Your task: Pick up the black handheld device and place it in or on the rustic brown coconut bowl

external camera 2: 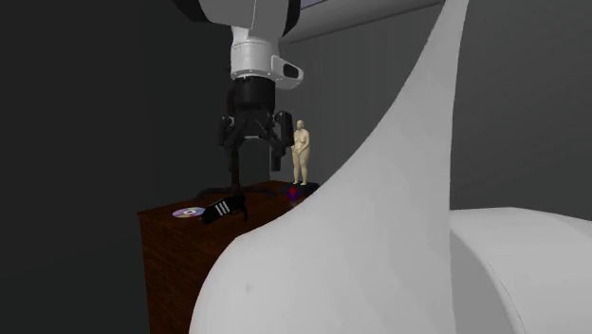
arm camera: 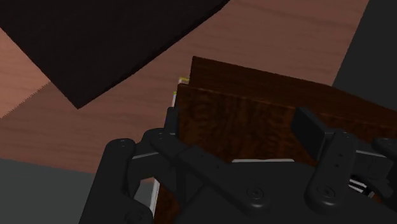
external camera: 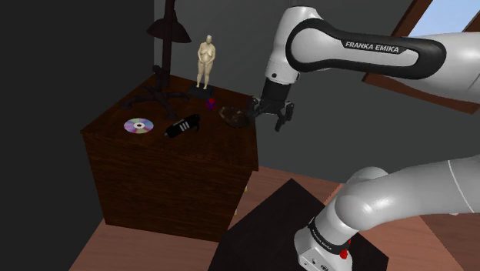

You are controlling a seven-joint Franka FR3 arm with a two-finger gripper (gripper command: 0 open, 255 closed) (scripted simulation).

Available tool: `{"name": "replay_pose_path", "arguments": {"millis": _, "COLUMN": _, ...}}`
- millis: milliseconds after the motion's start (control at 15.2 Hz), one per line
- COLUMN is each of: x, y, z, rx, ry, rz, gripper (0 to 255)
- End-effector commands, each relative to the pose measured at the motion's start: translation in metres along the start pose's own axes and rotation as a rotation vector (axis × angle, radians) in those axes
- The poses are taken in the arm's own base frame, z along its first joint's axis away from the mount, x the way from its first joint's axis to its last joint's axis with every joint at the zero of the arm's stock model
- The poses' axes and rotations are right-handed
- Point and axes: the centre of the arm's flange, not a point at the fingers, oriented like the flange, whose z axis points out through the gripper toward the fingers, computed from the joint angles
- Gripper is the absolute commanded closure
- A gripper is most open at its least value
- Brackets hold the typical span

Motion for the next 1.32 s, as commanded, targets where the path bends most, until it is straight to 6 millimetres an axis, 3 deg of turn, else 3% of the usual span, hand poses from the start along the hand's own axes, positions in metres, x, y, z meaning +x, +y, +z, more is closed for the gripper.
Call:
{"name": "replay_pose_path", "arguments": {"millis": 0, "x": 0.006, "y": -0.021, "z": 0.007, "rx": 0.018, "ry": -0.002, "rz": 0.087, "gripper": 0}}
{"name": "replay_pose_path", "arguments": {"millis": 594, "x": 0.054, "y": -0.113, "z": 0.035, "rx": 0.091, "ry": -0.010, "rz": 0.447, "gripper": 0}}
{"name": "replay_pose_path", "arguments": {"millis": 1254, "x": 0.141, "y": -0.191, "z": 0.059, "rx": 0.173, "ry": -0.019, "rz": 0.846, "gripper": 0}}
